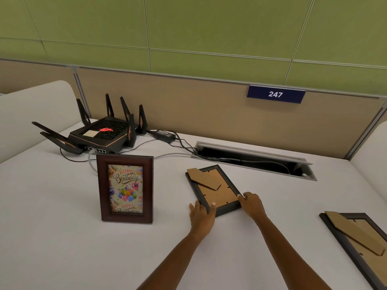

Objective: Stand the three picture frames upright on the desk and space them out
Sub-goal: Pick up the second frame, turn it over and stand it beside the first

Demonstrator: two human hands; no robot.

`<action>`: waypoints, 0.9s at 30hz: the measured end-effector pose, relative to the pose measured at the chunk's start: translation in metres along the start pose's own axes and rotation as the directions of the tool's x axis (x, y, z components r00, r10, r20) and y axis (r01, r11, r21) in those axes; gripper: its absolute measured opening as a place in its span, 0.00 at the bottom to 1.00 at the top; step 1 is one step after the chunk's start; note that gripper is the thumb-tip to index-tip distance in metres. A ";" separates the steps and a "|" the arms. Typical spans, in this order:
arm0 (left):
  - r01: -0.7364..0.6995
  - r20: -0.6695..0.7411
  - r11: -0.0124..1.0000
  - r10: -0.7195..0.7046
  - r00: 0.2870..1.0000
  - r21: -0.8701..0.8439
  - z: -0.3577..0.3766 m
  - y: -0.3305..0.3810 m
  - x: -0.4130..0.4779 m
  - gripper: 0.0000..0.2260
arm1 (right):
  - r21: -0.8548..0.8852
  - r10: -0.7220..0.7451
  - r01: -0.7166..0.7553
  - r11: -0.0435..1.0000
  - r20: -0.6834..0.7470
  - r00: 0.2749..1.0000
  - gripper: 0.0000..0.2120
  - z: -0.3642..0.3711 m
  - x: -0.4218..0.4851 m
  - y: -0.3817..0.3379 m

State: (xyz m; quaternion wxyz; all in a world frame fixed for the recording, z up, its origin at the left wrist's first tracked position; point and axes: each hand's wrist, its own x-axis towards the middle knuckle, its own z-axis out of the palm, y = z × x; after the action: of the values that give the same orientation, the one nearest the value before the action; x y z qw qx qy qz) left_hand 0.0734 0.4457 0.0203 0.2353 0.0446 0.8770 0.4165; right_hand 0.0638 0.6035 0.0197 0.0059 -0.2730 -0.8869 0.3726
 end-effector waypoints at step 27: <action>0.058 -0.014 0.528 -0.131 0.991 -0.847 -0.079 0.040 -0.038 0.15 | 0.449 -0.132 0.156 0.880 -0.085 0.988 0.19 -0.039 -0.062 -0.006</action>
State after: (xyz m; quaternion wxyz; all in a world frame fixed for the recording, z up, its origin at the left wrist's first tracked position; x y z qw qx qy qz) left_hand 0.0666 0.4059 0.1074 0.2161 -0.1380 0.5763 0.7760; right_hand 0.1217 0.5956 0.0641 0.1202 -0.2068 -0.7926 0.5609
